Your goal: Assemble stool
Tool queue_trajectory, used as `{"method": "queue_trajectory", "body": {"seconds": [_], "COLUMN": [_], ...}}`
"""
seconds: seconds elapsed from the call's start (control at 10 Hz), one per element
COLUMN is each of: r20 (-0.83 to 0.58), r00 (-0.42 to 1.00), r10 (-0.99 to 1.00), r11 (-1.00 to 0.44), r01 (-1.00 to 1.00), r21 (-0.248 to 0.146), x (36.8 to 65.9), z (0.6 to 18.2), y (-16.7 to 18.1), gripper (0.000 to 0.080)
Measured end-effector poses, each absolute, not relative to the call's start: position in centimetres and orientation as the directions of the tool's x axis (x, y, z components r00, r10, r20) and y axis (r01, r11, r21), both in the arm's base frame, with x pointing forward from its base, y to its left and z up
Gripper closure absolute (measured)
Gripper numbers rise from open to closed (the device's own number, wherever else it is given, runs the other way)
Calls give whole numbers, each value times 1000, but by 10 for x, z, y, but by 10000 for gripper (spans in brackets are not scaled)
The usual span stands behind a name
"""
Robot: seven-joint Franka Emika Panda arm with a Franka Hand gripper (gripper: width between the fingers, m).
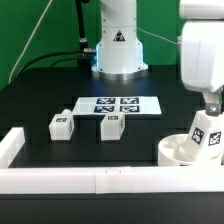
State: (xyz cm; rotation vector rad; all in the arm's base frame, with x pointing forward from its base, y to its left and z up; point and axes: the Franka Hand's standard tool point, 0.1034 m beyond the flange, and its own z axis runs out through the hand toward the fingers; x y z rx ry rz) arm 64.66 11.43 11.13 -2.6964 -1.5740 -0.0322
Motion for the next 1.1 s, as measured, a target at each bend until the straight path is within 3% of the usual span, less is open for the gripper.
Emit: {"method": "queue_trajectory", "body": {"seconds": [0.4, 0.5, 0.6, 0.9, 1.1], "r20": [19, 17, 10, 18, 18], "r00": [259, 161, -23, -283, -304], "r10": [966, 987, 1000, 959, 952], "r11": [-259, -161, 23, 284, 305], "r01": [966, 987, 1000, 958, 952], "r21": [-13, -13, -16, -35, -39], "x": [645, 645, 643, 639, 639], "z": [108, 106, 99, 83, 80], "y": [110, 108, 105, 99, 94], "gripper": [150, 150, 150, 150, 150]}}
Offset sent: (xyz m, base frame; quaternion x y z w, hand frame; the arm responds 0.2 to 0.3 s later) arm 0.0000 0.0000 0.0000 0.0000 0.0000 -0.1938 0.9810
